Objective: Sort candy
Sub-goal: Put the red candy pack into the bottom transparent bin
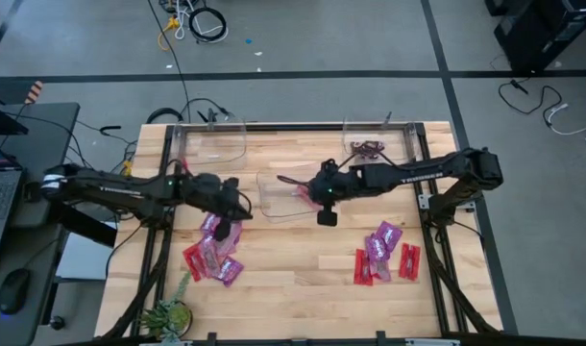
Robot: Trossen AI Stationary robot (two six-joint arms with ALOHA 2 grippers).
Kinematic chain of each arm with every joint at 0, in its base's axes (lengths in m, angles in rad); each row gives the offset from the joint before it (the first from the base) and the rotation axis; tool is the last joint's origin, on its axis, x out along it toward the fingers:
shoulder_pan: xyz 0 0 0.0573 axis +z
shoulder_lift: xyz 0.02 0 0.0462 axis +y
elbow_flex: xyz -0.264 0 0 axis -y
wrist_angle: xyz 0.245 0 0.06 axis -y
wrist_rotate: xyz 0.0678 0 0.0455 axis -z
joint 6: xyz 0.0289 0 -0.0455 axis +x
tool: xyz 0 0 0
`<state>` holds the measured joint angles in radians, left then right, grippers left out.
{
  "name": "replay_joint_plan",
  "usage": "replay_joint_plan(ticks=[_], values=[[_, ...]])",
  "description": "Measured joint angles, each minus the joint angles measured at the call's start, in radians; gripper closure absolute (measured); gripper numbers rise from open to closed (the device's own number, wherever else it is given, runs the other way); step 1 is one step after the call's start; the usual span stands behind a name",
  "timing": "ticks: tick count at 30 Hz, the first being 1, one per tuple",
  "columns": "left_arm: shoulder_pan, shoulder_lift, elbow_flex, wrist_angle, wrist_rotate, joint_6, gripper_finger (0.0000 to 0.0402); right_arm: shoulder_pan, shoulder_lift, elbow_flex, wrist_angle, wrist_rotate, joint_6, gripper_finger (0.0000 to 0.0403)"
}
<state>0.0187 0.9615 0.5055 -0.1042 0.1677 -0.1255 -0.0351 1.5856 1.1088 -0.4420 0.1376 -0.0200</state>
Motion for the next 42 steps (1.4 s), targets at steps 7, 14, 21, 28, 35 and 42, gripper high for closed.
replay_joint_plan(ticks=[7, 14, 21, 28, 35, 42], values=[[-0.128, 0.014, 0.109, -0.348, -0.096, -0.266, 0.0399, 0.042, -0.001, -0.002, 0.004, 0.053, 0.025, 0.0355], [-0.171, 0.023, 0.108, -0.502, -0.115, -0.496, 0.0358, 0.053, -0.004, -0.002, 0.001, 0.102, 0.025, 0.0336], [-0.186, 0.088, 0.091, -0.549, -0.104, -0.691, 0.0282, 0.053, -0.004, -0.002, 0.000, 0.107, 0.025, 0.0335], [-0.186, 0.212, 0.091, -0.532, -0.118, -0.692, 0.0221, 0.053, -0.004, -0.002, -0.005, 0.107, 0.027, 0.0332], [-0.186, 0.323, 0.093, -0.534, -0.120, -0.691, 0.0214, 0.053, -0.004, -0.002, -0.004, 0.108, 0.027, 0.0332], [-0.186, 0.339, 0.102, -0.547, -0.141, -0.664, 0.0244, 0.053, -0.004, -0.002, -0.004, 0.108, 0.025, 0.0332]])
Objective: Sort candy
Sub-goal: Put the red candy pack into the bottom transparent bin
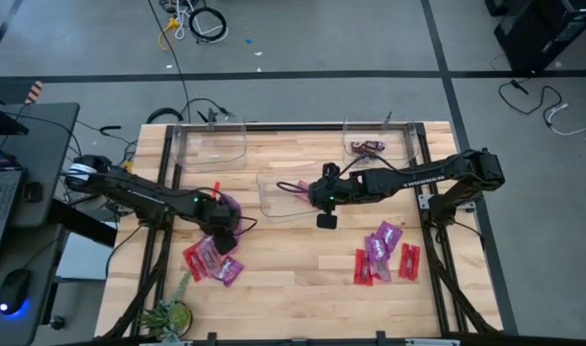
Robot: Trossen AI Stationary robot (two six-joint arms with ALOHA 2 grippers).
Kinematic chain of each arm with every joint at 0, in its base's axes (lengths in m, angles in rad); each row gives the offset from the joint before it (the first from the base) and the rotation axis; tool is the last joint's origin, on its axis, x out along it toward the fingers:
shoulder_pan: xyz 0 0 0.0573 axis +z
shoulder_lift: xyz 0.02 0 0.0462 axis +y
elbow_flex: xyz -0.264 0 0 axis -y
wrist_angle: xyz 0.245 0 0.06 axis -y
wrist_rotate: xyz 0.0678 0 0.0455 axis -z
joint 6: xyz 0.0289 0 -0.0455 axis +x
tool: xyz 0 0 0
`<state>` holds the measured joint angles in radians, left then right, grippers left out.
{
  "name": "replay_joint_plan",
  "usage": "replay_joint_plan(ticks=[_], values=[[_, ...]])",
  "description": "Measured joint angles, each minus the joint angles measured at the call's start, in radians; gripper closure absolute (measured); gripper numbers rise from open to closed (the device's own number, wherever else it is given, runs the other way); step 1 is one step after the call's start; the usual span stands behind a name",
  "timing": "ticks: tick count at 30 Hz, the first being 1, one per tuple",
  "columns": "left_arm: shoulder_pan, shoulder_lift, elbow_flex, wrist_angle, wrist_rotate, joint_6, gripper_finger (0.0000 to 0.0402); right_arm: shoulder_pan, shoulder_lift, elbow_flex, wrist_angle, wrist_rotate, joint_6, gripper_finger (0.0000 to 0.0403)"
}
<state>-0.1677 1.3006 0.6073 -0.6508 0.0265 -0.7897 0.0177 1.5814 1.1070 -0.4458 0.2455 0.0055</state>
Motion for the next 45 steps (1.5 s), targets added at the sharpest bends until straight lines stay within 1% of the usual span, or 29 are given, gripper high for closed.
replay_joint_plan(ticks=[4, 8, 11, 14, 18, 22, 25, 29, 35, 39, 45], values=[[0.000, -0.001, 0.037, -0.024, -0.004, 0.040, 0.0304, 0.000, 0.000, 0.000, -0.001, 0.000, 0.000, 0.0332], [0.000, -0.001, 0.089, -0.083, -0.035, 0.066, 0.0367, 0.000, -0.004, 0.000, -0.012, 0.000, 0.000, 0.0332], [0.000, -0.002, 0.145, -0.157, -0.075, 0.106, 0.0392, 0.004, -0.028, 0.000, -0.029, 0.009, 0.002, 0.0332], [0.000, -0.002, 0.224, -0.245, -0.133, 0.142, 0.0393, 0.020, -0.077, 0.000, -0.058, 0.082, 0.003, 0.0332], [0.004, -0.002, 0.355, -0.304, -0.247, 0.244, 0.0385, 0.037, -0.156, 0.000, -0.100, 0.159, 0.033, 0.0332], [0.030, -0.003, 0.464, -0.282, -0.343, 0.390, 0.0384, 0.042, -0.218, 0.000, -0.143, 0.183, 0.064, 0.0332], [0.067, -0.003, 0.495, -0.205, -0.395, 0.526, 0.0384, 0.042, -0.249, 0.000, -0.180, 0.213, 0.081, 0.0332], [0.138, 0.025, 0.496, -0.067, -0.367, 0.677, 0.0383, 0.042, -0.267, 0.000, -0.235, 0.244, 0.106, 0.0332], [0.222, 0.138, 0.496, 0.114, -0.286, 0.841, 0.0383, 0.038, -0.262, 0.000, -0.264, 0.263, 0.108, 0.0332], [0.257, 0.222, 0.496, 0.205, -0.248, 0.895, 0.0383, 0.038, -0.260, 0.000, -0.266, 0.263, 0.108, 0.0332], [0.286, 0.307, 0.496, 0.229, -0.217, 0.908, 0.0382, 0.038, -0.260, 0.000, -0.267, 0.263, 0.108, 0.0332]])
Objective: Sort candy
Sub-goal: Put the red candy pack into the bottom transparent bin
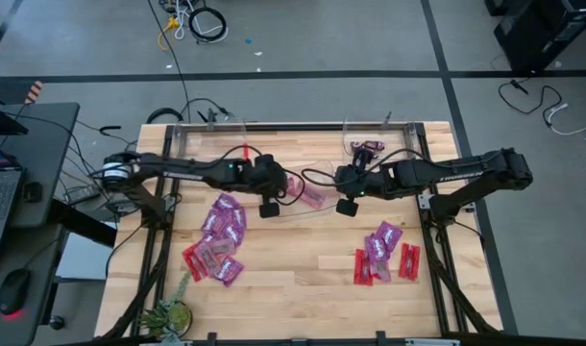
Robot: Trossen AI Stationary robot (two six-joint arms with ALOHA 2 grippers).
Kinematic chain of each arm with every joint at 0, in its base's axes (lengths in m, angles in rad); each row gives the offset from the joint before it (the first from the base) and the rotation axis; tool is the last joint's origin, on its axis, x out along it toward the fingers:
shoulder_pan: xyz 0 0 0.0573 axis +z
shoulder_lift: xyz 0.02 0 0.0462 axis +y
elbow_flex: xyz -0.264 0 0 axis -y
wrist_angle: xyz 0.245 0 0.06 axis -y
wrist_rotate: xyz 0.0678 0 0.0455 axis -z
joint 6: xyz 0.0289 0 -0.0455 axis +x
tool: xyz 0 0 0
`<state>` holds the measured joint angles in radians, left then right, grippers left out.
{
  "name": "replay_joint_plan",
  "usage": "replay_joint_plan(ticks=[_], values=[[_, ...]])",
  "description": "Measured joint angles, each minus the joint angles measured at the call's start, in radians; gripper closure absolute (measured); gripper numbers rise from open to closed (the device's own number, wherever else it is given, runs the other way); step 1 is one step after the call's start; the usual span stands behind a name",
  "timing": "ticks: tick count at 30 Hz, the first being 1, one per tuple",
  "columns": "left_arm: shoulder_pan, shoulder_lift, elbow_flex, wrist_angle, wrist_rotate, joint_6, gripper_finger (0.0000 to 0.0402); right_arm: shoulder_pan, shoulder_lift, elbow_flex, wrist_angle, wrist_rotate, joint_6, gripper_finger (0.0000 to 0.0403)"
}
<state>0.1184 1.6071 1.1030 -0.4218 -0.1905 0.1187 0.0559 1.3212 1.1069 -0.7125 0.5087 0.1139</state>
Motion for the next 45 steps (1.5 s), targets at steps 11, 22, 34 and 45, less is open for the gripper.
replay_joint_plan(ticks=[11, 22, 34, 45], values=[[-0.002, 0.020, 0.000, 0.005, 0.034, -0.011, 0.0323, 0.000, 0.000, 0.000, 0.000, 0.000, 0.000, 0.0332], [-0.004, 0.013, -0.001, 0.003, 0.061, -0.044, 0.0290, 0.000, 0.000, 0.000, -0.089, -0.001, 0.030, 0.0330], [-0.033, -0.138, -0.171, 0.311, 0.117, -0.058, 0.0399, 0.097, 0.000, -0.093, -0.148, -0.160, 0.237, 0.0330], [-0.068, -0.386, -0.349, 0.426, 0.125, -0.105, 0.0399, 0.298, 0.001, -0.300, 0.093, -0.343, 0.462, 0.0315]])
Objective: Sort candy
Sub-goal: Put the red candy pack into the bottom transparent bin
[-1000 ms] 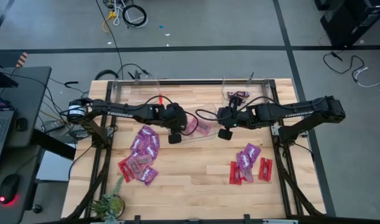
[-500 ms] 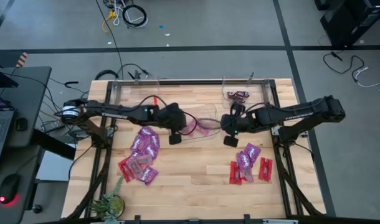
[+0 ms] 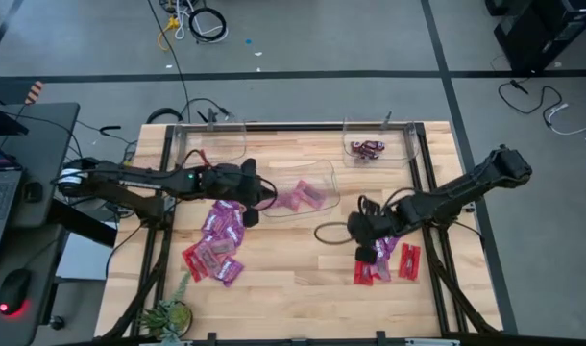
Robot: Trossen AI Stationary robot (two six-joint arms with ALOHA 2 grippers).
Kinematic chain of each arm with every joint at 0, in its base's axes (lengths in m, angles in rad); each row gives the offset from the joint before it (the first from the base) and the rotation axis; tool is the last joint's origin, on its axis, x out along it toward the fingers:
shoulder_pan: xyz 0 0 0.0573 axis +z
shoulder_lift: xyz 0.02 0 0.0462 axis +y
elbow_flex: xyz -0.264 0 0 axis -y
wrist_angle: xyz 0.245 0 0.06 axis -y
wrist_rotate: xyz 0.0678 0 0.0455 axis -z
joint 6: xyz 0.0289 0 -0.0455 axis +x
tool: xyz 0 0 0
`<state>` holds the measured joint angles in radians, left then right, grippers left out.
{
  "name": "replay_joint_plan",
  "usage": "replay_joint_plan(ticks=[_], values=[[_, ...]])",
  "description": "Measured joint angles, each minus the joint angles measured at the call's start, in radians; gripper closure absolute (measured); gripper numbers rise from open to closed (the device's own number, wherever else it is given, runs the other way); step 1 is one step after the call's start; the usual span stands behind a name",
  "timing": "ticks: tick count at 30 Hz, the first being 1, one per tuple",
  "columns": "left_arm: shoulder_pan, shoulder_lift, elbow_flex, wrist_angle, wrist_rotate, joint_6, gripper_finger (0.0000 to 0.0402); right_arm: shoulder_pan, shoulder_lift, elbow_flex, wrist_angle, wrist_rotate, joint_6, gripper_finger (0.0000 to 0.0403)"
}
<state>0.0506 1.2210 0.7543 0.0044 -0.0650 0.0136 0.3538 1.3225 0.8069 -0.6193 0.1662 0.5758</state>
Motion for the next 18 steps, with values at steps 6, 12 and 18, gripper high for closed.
replay_joint_plan(ticks=[6, 12, 18], values=[[-0.010, -0.080, -0.047, -0.004, 0.000, -0.026, 0.0399, 0.111, 0.002, -0.052, 0.080, -0.098, 0.062, 0.0274], [-0.013, -0.101, -0.060, -0.032, -0.001, -0.028, 0.0399, 0.209, 0.002, -0.058, 0.082, -0.190, 0.281, 0.0255], [-0.013, -0.101, -0.060, -0.067, -0.001, -0.022, 0.0399, 0.281, 0.002, -0.058, 0.075, -0.195, 0.443, 0.0257]])
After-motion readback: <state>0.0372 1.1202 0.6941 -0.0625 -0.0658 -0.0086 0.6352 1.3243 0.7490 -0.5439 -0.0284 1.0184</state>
